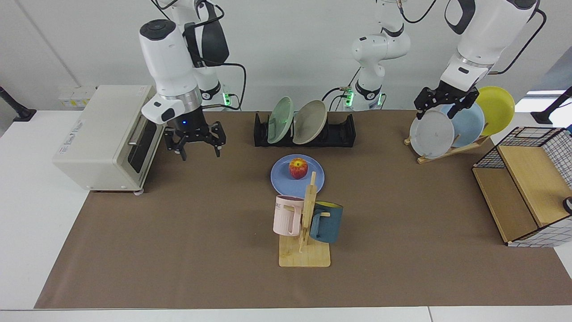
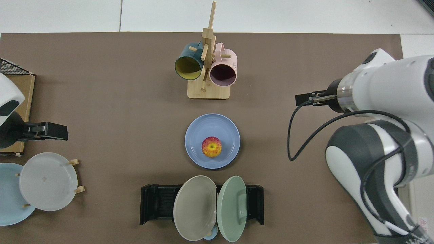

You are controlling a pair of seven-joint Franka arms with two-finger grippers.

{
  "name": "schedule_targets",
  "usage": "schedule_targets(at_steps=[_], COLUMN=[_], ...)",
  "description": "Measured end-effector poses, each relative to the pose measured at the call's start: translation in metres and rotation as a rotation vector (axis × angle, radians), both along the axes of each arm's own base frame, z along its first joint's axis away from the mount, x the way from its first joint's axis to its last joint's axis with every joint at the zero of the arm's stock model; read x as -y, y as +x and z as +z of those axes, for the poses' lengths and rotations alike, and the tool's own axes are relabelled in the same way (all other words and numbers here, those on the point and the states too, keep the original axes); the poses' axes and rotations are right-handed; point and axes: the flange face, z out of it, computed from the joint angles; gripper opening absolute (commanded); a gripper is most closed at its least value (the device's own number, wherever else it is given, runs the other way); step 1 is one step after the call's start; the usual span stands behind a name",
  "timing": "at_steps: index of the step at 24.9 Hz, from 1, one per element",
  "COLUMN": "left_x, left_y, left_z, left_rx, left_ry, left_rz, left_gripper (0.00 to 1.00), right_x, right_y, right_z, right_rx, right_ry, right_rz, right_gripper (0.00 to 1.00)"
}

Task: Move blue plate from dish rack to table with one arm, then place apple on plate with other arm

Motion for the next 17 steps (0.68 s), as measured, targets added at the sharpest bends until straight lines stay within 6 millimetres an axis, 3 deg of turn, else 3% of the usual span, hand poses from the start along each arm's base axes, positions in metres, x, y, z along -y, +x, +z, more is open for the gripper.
schedule_targets(at_steps=[4,7,14,17], left_x=[-0.001,-0.001,-0.002,-0.002], left_y=[0.0,0.0,0.0,0.0], left_z=[0.0,0.0,0.0,0.0], left_rx=[0.0,0.0,0.001,0.001], left_ry=[-0.001,-0.001,-0.001,-0.001], left_rz=[0.001,0.002,0.004,0.004], left_gripper=[1.0,1.0,1.0,1.0], right_x=[0.044,0.063,0.062,0.065], right_y=[0.002,0.0,-0.019,-0.026], right_z=[0.005,0.008,0.024,0.042], right_rx=[0.0,-0.014,-0.068,-0.057], right_ry=[-0.014,-0.017,-0.019,-0.018], right_rz=[0.003,-0.009,0.0,-0.001], right_gripper=[1.0,1.0,1.0,1.0])
